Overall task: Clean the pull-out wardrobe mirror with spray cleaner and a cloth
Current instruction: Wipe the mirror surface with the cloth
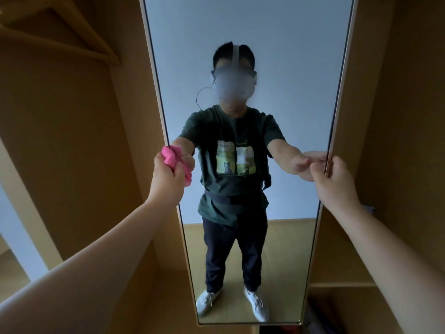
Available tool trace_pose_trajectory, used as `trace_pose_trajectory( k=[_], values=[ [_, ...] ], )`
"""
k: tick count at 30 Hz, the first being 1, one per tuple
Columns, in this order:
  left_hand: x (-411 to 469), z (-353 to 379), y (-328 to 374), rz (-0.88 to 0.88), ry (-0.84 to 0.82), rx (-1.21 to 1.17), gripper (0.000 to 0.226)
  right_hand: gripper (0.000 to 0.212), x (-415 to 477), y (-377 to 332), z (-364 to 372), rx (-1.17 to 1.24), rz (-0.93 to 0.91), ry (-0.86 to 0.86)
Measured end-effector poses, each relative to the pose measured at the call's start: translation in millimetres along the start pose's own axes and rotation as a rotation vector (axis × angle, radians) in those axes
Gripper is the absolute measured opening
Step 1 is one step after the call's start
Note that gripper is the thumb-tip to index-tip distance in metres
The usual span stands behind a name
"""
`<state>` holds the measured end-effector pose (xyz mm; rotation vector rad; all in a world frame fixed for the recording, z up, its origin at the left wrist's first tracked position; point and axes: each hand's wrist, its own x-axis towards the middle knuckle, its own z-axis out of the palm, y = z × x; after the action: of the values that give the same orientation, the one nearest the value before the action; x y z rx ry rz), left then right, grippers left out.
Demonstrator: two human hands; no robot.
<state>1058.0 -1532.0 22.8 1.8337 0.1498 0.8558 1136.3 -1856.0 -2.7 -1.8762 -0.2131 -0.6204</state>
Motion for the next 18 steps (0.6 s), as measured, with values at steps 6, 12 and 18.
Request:
trace_pose_trajectory(
  k=[6, 12, 18],
  values=[
    [-11, 4, -12, -0.034, -0.006, -0.036, 0.032, 0.015, -12, 15, 4, 0.019, 0.012, -0.053],
    [-23, 7, -26, -0.055, -0.023, -0.079, 0.032, 0.031, -21, 29, 11, -0.020, 0.057, -0.047],
    [-36, 7, -42, -0.074, -0.062, -0.058, 0.030, 0.030, -32, 47, 12, -0.057, 0.106, -0.083]
  ],
)
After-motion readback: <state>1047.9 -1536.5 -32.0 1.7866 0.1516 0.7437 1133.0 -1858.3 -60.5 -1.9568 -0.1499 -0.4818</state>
